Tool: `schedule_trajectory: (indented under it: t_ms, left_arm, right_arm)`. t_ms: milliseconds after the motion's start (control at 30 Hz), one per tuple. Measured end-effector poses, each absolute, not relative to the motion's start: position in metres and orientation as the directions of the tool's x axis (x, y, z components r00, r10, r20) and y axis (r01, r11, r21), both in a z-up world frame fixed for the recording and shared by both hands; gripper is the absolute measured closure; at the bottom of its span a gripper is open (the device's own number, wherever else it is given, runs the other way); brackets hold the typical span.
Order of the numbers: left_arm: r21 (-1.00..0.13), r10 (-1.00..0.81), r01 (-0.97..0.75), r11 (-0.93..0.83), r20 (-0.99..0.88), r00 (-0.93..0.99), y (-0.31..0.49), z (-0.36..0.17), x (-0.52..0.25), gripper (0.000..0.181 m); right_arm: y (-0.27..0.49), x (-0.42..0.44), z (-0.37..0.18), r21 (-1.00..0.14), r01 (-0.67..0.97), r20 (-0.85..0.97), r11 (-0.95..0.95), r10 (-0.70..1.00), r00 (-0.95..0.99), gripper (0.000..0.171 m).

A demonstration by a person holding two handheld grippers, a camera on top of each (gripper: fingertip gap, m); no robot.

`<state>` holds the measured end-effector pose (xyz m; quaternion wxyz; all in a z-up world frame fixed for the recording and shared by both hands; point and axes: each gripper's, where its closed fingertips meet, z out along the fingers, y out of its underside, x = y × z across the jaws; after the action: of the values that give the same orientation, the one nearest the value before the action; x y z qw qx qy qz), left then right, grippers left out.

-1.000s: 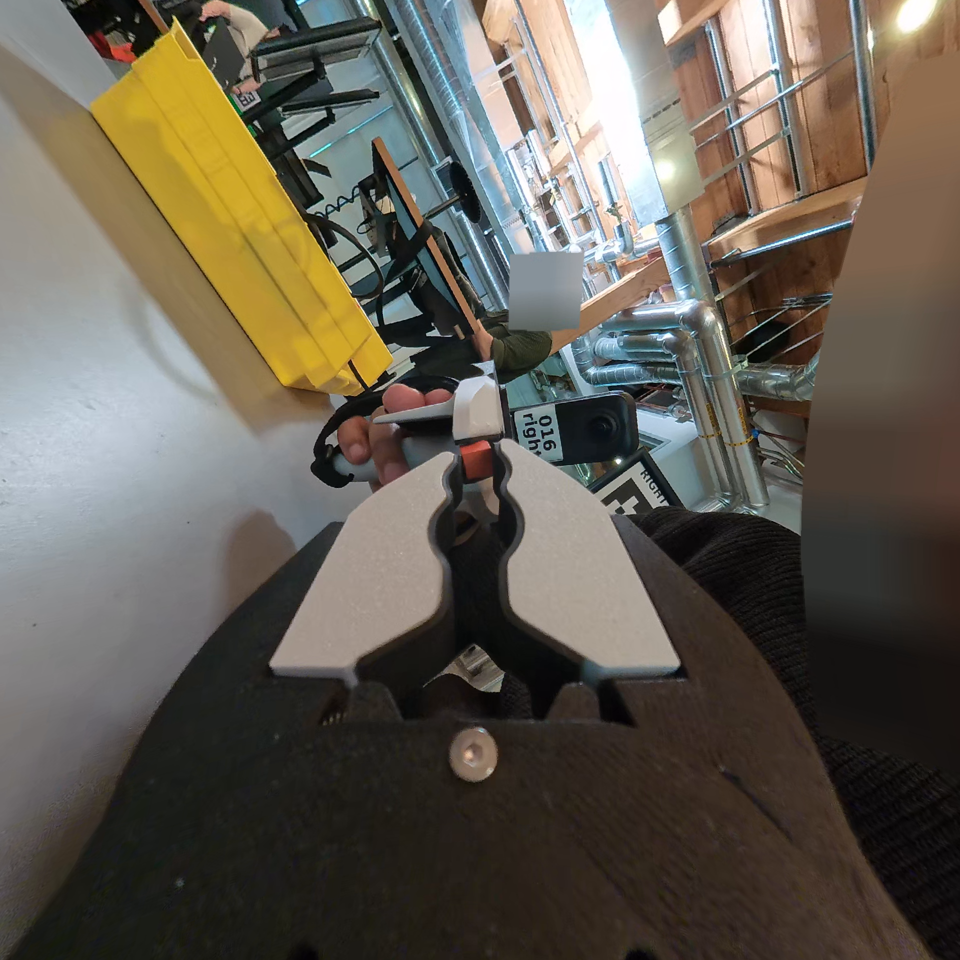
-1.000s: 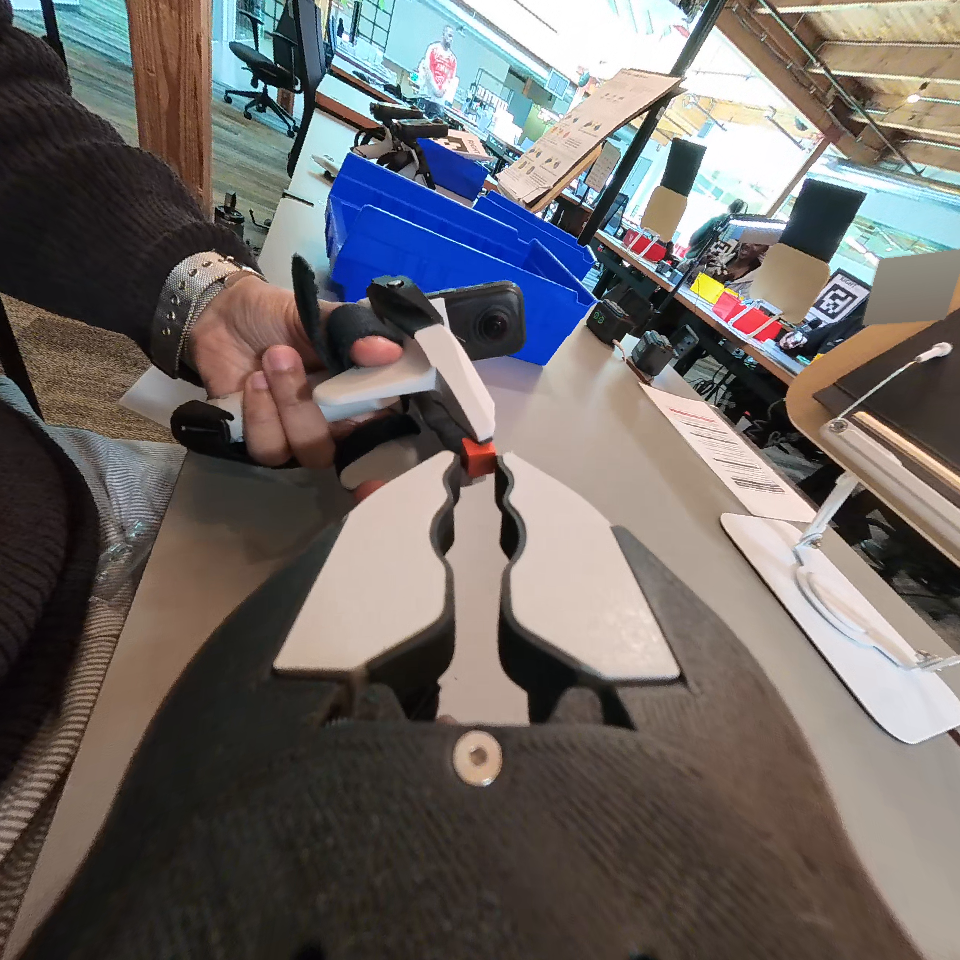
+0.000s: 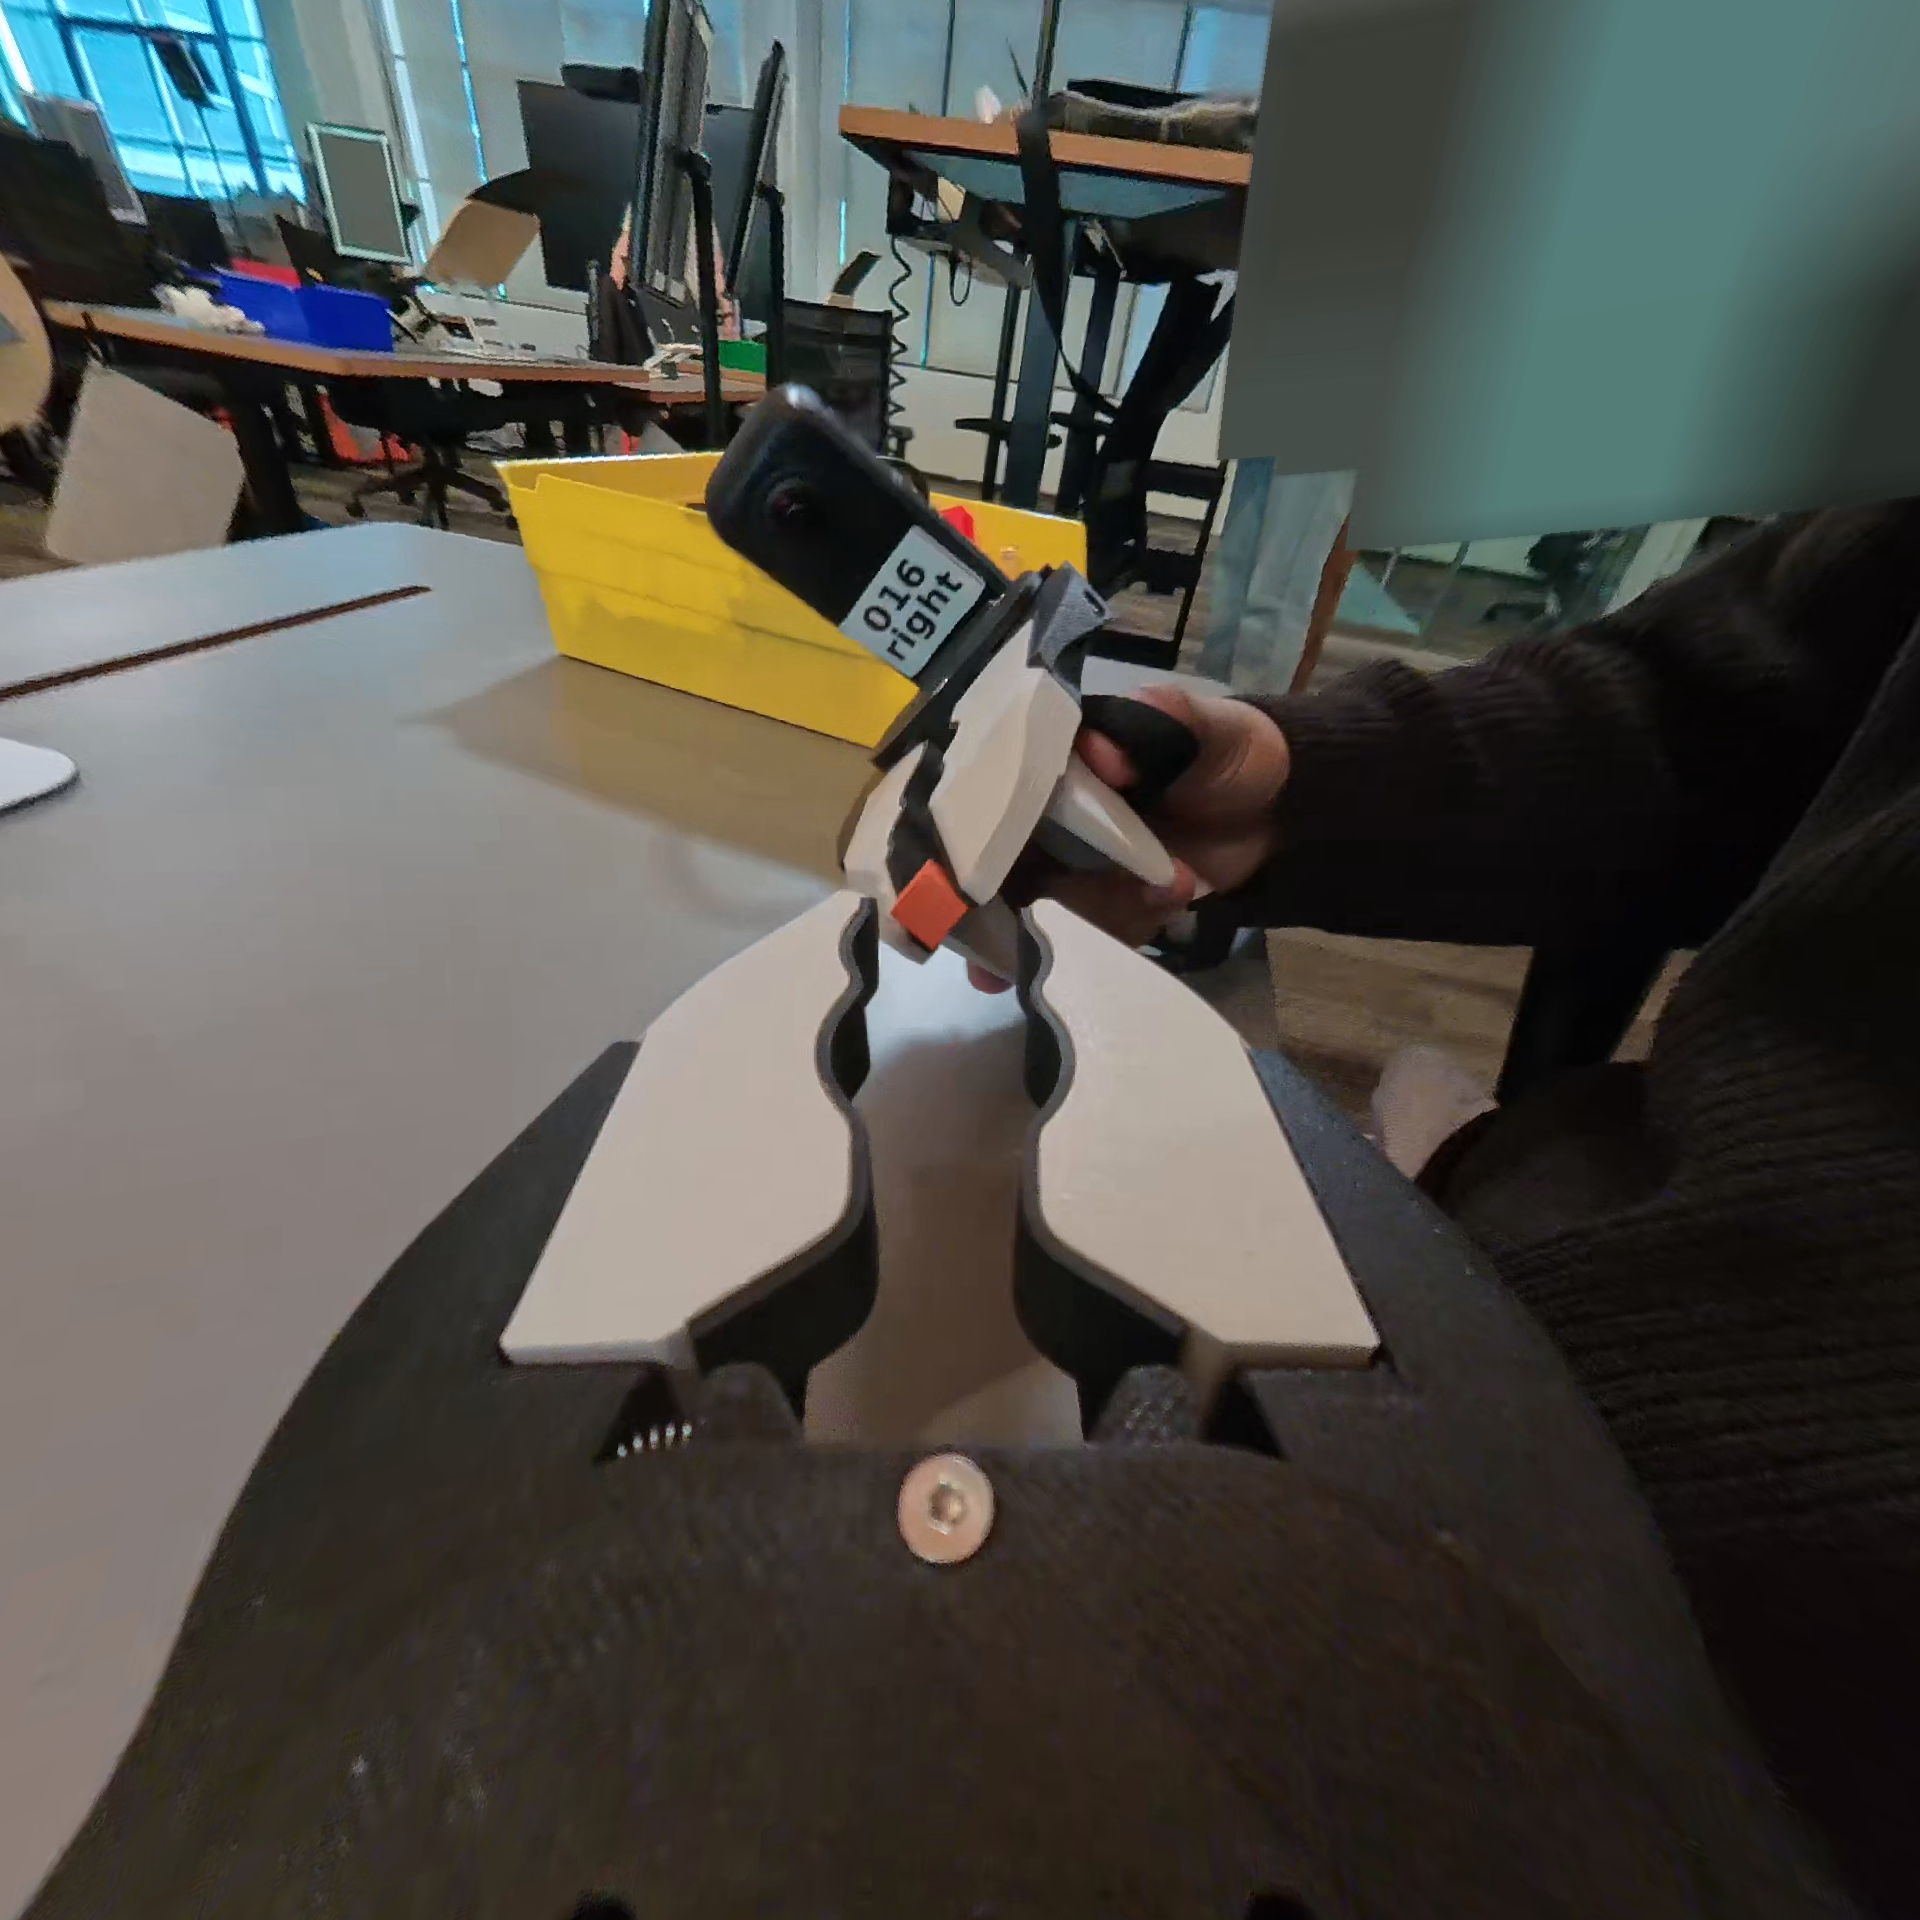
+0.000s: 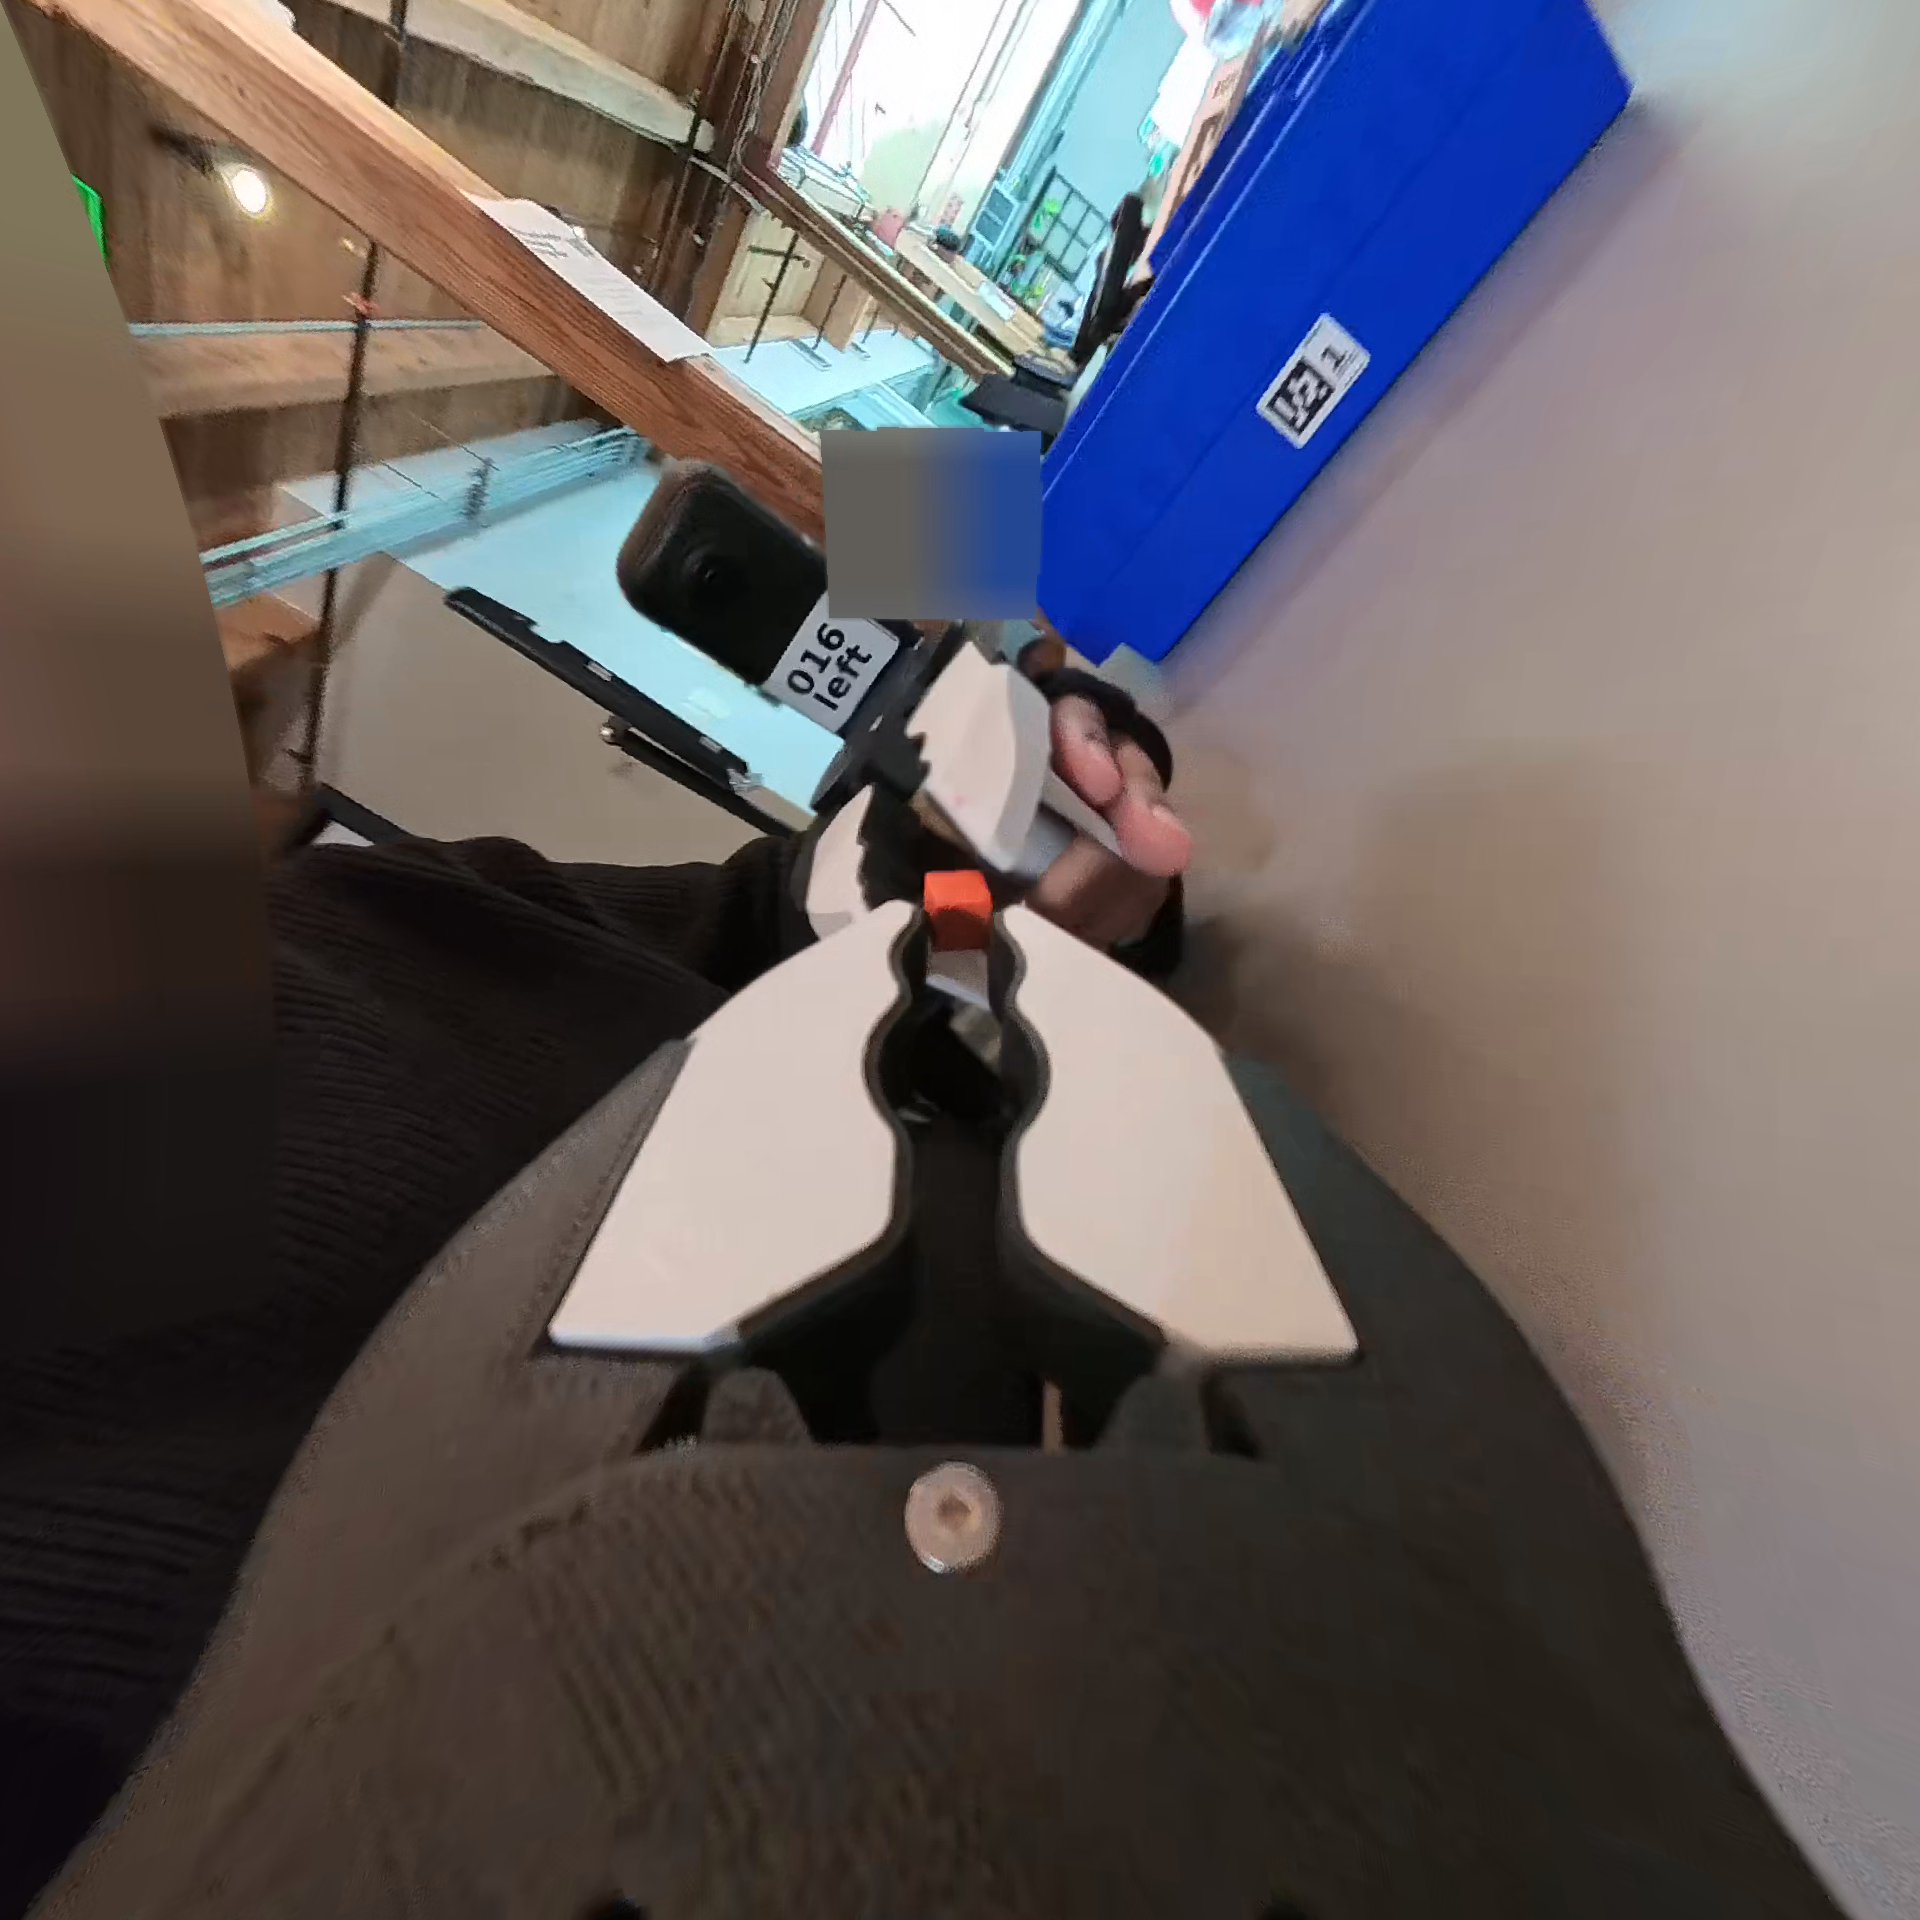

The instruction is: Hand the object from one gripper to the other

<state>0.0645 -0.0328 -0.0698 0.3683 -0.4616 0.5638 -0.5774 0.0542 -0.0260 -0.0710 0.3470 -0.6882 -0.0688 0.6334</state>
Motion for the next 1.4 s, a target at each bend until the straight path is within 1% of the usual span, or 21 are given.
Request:
schedule_trajectory:
  t_ms: [67,133,300,333,367,400,500,567,633,667,700,733,800,933,1133,1267,1400]
  left_arm:
    - [-0.996,-0.956,-0.078,-0.044,0.065,-0.287,-0.033,-0.069,0.064,0.164]
    - [-0.997,-0.957,-0.073,-0.019,0.039,-0.287,-0.034,-0.069,0.064,0.166]
    - [-0.995,-0.954,-0.088,-0.035,0.06,-0.293,-0.032,-0.07,0.063,0.171]
    - [-0.995,-0.953,-0.088,-0.045,0.069,-0.296,-0.032,-0.069,0.063,0.171]
    - [-0.994,-0.951,-0.09,-0.061,0.085,-0.298,-0.031,-0.068,0.063,0.171]
    - [-0.993,-0.948,-0.09,-0.081,0.105,-0.299,-0.03,-0.067,0.063,0.171]
    - [-0.98,-0.927,-0.078,-0.185,0.2,-0.318,-0.027,-0.061,0.061,0.172]
    - [-0.958,-0.896,-0.071,-0.279,0.286,-0.339,-0.024,-0.057,0.06,0.172]
    - [-0.92,-0.849,-0.064,-0.386,0.381,-0.367,-0.021,-0.051,0.058,0.172]
    - [-0.899,-0.823,-0.06,-0.435,0.423,-0.379,-0.019,-0.048,0.057,0.172]
    - [-0.879,-0.802,-0.054,-0.473,0.455,-0.386,-0.017,-0.046,0.056,0.172]
    - [-0.867,-0.792,-0.044,-0.496,0.473,-0.387,-0.014,-0.045,0.056,0.172]
    - [-0.86,-0.788,-0.039,-0.509,0.484,-0.381,-0.01,-0.045,0.055,0.172]
    - [-0.882,-0.805,-0.058,-0.468,0.452,-0.385,-0.017,-0.047,0.056,0.172]
    - [-0.923,-0.84,-0.094,-0.373,0.379,-0.388,-0.029,-0.054,0.058,0.172]
    - [-0.922,-0.837,-0.1,-0.375,0.383,-0.39,-0.031,-0.055,0.058,0.172]
    - [-0.915,-0.826,-0.101,-0.391,0.397,-0.399,-0.031,-0.054,0.058,0.172]
  right_arm:
    - [-0.028,0.053,-0.072,-0.515,-0.345,-0.855,-0.785,0.5,0.14,0.159]
    - [-0.028,0.052,-0.073,-0.488,-0.347,-0.869,-0.801,0.483,0.108,0.159]
    - [-0.027,0.054,-0.07,-0.502,-0.363,-0.857,-0.785,0.506,0.093,0.158]
    - [-0.025,0.055,-0.069,-0.515,-0.377,-0.849,-0.77,0.52,0.098,0.155]
    - [-0.023,0.056,-0.068,-0.53,-0.398,-0.838,-0.749,0.535,0.11,0.149]
    - [-0.02,0.059,-0.066,-0.547,-0.422,-0.825,-0.723,0.552,0.125,0.146]
    - [-0.016,0.069,-0.056,-0.617,-0.465,-0.767,-0.634,0.618,0.174,0.145]
    - [-0.015,0.074,-0.048,-0.708,-0.47,-0.68,-0.528,0.689,0.25,0.144]
    - [-0.014,0.076,-0.041,-0.828,-0.429,-0.526,-0.362,0.767,0.368,0.141]
    - [-0.015,0.076,-0.039,-0.884,-0.383,-0.43,-0.269,0.791,0.436,0.141]
    - [-0.015,0.076,-0.04,-0.925,-0.324,-0.347,-0.201,0.797,0.494,0.143]
    - [-0.016,0.074,-0.042,-0.948,-0.266,-0.294,-0.174,0.799,0.525,0.147]
    - [-0.018,0.067,-0.047,-0.958,-0.214,-0.277,-0.19,0.806,0.522,0.149]
    - [-0.018,0.063,-0.049,-0.935,-0.254,-0.345,-0.247,0.8,0.491,0.149]
    - [-0.021,0.058,-0.054,-0.918,-0.248,-0.393,-0.31,0.8,0.454,0.153]
    - [-0.024,0.052,-0.056,-0.924,-0.215,-0.382,-0.317,0.812,0.442,0.161]
    - [-0.025,0.052,-0.055,-0.919,-0.211,-0.394,-0.334,0.804,0.445,0.161]
